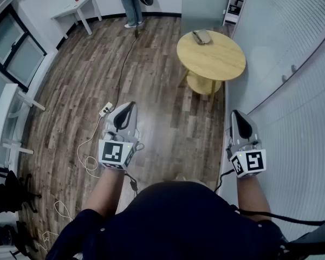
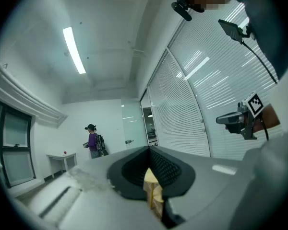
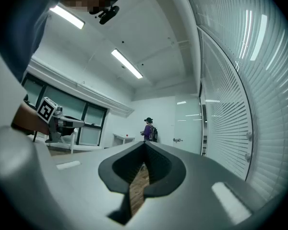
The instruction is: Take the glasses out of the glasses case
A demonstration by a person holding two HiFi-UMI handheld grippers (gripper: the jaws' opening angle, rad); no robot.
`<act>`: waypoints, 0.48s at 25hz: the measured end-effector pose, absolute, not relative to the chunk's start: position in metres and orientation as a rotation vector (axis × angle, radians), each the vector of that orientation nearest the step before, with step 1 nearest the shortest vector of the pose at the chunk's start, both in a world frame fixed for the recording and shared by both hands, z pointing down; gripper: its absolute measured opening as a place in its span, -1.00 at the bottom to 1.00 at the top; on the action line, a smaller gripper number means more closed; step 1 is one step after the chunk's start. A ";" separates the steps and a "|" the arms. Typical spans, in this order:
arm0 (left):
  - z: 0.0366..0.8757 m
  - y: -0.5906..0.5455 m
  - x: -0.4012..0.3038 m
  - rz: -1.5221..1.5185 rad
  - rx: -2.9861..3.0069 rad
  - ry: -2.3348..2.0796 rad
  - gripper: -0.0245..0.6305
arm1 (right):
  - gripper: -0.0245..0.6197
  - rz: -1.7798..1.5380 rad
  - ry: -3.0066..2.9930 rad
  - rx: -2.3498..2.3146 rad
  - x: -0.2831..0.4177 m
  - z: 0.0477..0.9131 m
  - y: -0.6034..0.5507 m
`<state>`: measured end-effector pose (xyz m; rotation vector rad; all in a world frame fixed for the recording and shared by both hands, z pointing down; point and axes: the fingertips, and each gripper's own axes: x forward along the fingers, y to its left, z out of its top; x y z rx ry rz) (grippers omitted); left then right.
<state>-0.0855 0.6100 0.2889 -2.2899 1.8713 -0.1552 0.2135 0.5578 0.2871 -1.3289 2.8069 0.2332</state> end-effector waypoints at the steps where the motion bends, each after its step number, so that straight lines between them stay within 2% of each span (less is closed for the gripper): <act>1: 0.289 0.609 -0.084 -0.154 -2.288 1.878 -0.91 | -0.90 0.222 2.809 -1.324 0.214 0.289 0.555; 12: 0.295 0.595 -0.065 -0.151 -2.278 1.926 -0.91 | -0.90 0.143 2.847 -1.301 0.234 0.310 0.536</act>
